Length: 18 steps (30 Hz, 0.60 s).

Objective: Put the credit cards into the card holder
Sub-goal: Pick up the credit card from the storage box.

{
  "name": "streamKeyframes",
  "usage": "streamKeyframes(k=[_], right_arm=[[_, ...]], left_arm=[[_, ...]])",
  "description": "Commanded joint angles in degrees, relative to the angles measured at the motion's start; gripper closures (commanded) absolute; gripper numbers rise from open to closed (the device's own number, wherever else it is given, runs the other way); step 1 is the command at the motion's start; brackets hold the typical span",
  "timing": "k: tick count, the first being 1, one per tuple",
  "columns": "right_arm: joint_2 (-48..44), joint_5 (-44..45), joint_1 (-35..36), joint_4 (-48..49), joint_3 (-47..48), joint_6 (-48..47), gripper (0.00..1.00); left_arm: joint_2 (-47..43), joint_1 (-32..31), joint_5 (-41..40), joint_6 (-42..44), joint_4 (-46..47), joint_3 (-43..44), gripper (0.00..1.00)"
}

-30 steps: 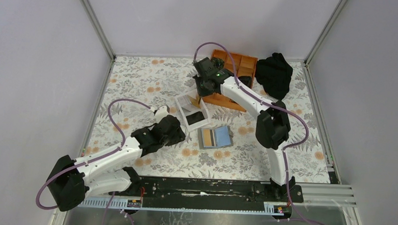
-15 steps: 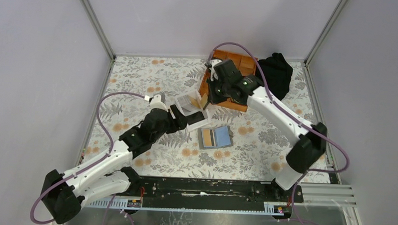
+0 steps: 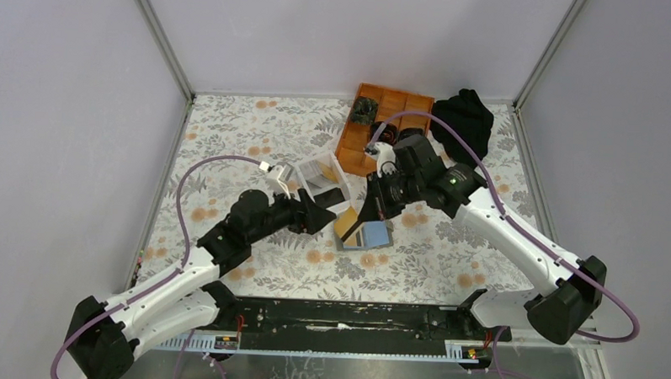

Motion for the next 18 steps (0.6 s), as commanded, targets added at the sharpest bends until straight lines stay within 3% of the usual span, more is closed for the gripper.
streamKeyframes(k=[1,18], right_arm=[[-2.58,-8.91,0.36,2.51,-2.91,2.31,1.0],[0.71,-18.85,-1.14,6.42,-5.46,4.22,1.0]], left_arm=[[0.5,0.59,11.01,1.95,7.71,-1.06,0.23],[1.88,2.94,24.72,-1.09,15.13,-5.08,0.31]])
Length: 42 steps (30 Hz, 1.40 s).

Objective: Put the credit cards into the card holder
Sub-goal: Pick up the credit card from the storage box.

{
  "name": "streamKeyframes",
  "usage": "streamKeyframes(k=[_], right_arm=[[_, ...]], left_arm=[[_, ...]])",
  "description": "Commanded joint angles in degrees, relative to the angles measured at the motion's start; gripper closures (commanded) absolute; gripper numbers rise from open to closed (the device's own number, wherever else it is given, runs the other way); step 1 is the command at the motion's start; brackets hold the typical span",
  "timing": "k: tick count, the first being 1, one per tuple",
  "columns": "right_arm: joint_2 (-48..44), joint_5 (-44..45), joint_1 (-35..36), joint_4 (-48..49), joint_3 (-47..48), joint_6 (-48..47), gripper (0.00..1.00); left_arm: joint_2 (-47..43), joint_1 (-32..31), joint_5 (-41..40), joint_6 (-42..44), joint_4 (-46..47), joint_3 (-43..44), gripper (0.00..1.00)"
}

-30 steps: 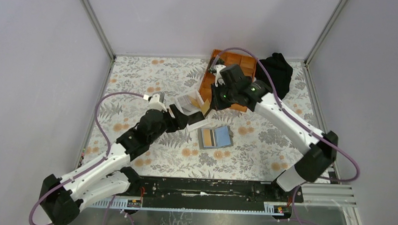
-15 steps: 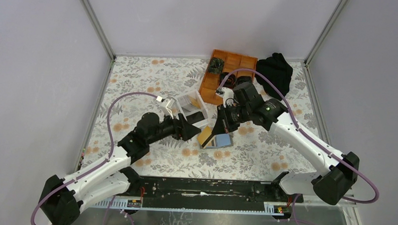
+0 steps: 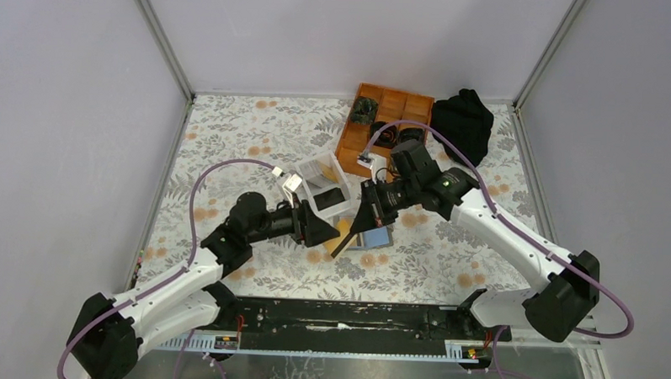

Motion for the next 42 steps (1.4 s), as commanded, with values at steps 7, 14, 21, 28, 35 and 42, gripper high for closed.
streamKeyframes(k=[7,14,21,28,35,42], right_arm=[[2.53,-7.82,-3.12,2.91,-0.97,0.06,1.0],[3.13,-12.61,-5.54,7.24,-3.4,1.97,1.0],[4.29,-14.68,-6.24,9.77,-4.71,2.96,1.0],[4.64,-15.72,-7.13,12.0,-5.28,4.02,1.0],[4.44,-15.96,-7.51,13.04,-5.62,4.23,1.0],[4.36,-16.09,-7.93,15.21,-6.98,5.03,0.99]], left_arm=[[2.2,2.68,8.37,-4.2,12.6,-2.18,0.44],[4.4,3.52,11.74,-7.14,17.23,-3.15,0.55],[6.58,3.86,14.58,-9.63,21.04,-3.54,0.61],[7.75,3.86,15.54,-10.66,22.52,-3.82,0.82],[9.0,3.86,15.28,-11.69,22.85,-4.06,1.0],[9.81,3.89,12.76,-13.71,24.68,-5.89,1.0]])
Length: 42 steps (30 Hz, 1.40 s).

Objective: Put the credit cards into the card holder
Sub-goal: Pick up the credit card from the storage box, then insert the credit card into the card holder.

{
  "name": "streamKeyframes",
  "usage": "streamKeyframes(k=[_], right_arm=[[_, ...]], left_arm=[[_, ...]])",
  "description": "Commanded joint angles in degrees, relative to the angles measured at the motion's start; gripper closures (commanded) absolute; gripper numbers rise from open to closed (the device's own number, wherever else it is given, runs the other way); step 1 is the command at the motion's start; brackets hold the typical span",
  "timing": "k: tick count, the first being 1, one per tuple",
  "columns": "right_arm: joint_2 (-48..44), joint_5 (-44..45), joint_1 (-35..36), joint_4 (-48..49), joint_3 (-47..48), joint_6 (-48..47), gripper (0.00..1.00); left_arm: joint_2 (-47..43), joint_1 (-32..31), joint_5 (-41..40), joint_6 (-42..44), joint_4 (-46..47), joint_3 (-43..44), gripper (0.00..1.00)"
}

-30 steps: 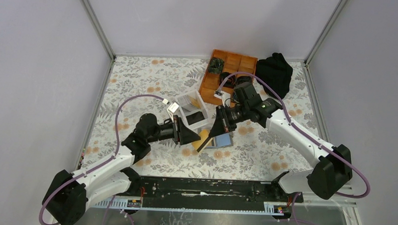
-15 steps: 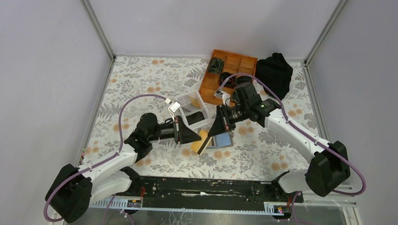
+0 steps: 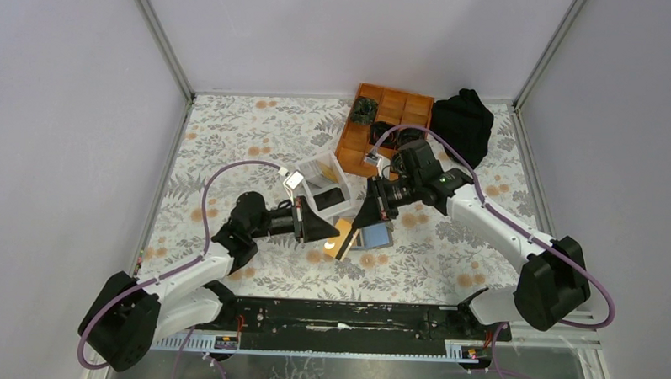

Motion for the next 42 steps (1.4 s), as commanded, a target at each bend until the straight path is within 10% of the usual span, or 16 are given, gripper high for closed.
streamKeyframes(k=[1,15,27,42], right_arm=[[-0.09,-2.78,-0.43,4.83,-0.09,2.19,0.98],[-0.37,8.15,-3.42,4.52,1.4,3.08,0.52],[-4.44,36.81,-3.61,0.94,-2.44,0.85,0.56],[-4.82,46.13,-3.13,-0.38,-8.2,-0.14,0.8]], left_arm=[[1.0,0.06,-1.26,-1.36,3.26,-1.55,1.0],[3.0,-3.17,-22.32,-0.93,-7.36,1.18,1.0],[14.68,-11.38,-40.1,-3.96,-8.94,7.9,1.0],[25.51,-19.32,-57.43,-13.05,-11.04,12.64,1.0]])
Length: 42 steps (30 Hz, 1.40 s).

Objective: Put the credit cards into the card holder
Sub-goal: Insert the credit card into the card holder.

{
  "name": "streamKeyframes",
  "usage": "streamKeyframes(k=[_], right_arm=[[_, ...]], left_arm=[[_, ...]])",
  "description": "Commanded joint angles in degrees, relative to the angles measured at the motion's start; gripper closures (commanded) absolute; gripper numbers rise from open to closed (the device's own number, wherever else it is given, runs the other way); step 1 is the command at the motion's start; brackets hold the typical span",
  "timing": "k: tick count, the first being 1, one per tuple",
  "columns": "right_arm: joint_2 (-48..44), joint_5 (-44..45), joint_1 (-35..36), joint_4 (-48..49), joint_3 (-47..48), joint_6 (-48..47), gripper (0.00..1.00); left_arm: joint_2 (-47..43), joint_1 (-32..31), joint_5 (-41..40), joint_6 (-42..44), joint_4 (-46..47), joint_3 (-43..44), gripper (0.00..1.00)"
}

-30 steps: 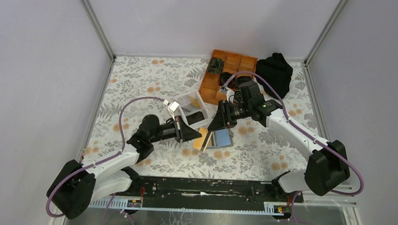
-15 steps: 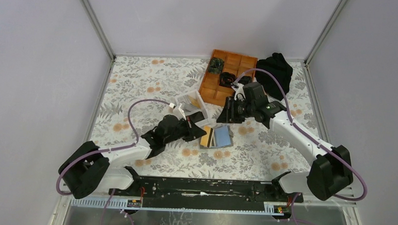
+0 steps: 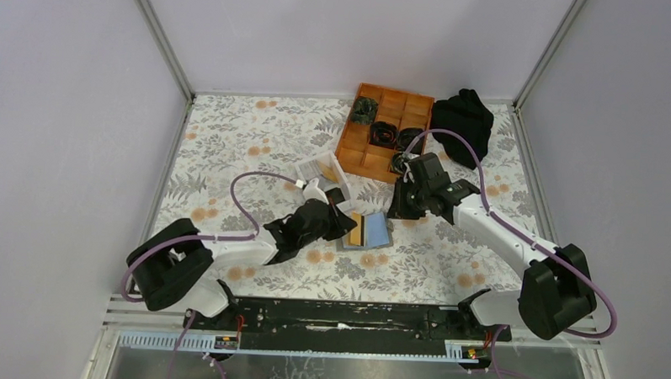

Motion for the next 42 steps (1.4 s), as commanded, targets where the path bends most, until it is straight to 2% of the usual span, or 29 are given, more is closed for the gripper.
streamKeyframes(k=[1,9,13,24,42], right_arm=[[-1.47,3.64,0.31,0.49,-0.6,-1.07,0.82],[-0.52,4.35,1.54,1.01,-1.56,-1.07,0.96],[0.07,4.58,2.32,1.64,-1.97,-0.84,1.0],[1.77,5.55,3.57,2.94,-3.34,-0.43,1.0],[6.52,7.64,4.65,2.36,-2.81,0.03,1.0]], left_arm=[[1.64,-2.12,-8.15,-3.63,-0.08,1.3,1.0],[4.3,-4.44,-13.07,-8.28,0.53,1.01,1.0],[6.15,-5.39,-14.89,-9.62,1.79,1.18,1.0],[9.79,-6.43,-17.21,-11.43,7.57,0.89,1.0],[11.31,-6.47,-18.16,-12.51,9.75,0.21,1.0]])
